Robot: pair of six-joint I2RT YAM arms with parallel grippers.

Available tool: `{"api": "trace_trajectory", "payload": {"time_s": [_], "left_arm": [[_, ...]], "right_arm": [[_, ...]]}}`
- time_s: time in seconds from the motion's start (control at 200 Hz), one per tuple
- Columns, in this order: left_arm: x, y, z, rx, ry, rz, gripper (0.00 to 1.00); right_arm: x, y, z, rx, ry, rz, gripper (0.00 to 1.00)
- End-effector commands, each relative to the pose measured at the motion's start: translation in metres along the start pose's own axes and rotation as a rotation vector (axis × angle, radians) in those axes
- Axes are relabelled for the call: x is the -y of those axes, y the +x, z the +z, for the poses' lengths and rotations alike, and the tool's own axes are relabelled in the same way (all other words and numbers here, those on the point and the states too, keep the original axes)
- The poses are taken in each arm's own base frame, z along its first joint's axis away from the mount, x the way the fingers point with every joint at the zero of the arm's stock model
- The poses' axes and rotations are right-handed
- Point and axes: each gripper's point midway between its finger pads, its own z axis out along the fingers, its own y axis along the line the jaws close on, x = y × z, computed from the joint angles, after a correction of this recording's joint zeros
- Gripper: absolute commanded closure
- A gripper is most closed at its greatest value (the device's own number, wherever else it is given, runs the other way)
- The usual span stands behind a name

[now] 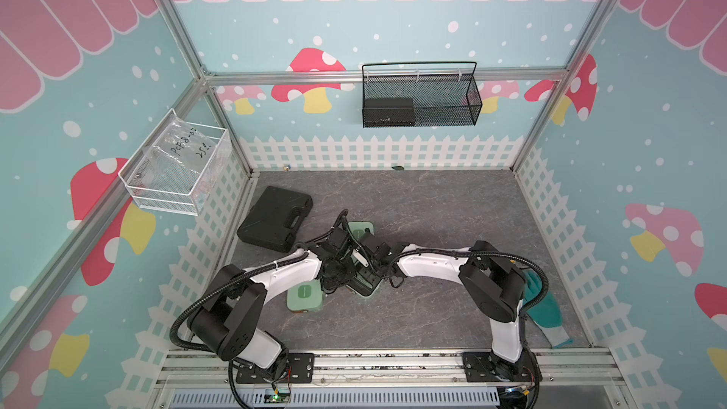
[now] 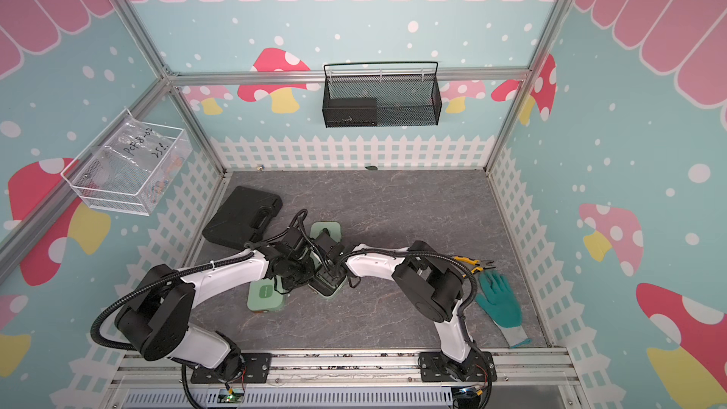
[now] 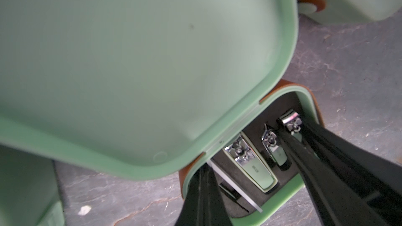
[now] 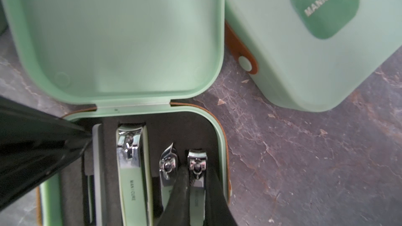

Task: Organize nail clipper sets
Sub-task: Place the nail clipper in the storage box.

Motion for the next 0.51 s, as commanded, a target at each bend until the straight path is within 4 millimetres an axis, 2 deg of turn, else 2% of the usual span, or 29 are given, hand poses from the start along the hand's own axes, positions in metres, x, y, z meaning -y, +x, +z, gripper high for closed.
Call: {"api": "trace_trajectory", "payload": {"time_s": [0.0,0.1,0.205,0.35,0.5], "left_arm": [[-0.008,-0.004,0.007,0.019,-0.036,-0.001,1.00],[-0.007,-0.005,0.007,0.020,-0.032,-0.001,1.00],[-0.006,-0.005,0.007,0.019,-0.031,-0.002,1.00],[-0.005,-0.005,0.008,0.015,-0.028,0.000,1.00],[-0.005,-0.005,0.008,0.016,-0.026,0.001,1.00]], "right_arm": [[-0.008,0.099,0.042,-0.327,0.015,-0.088,1.00],[-0.010,0.103,0.045,-0.343,0.014,-0.095,0.99],[-0.011,0.100,0.042,-0.333,0.009,-0.094,0.91],[-0.012,0.086,0.030,-0.287,0.001,-0.092,0.76],[-0.013,0.067,0.017,-0.233,-0.018,-0.089,0.72]]}}
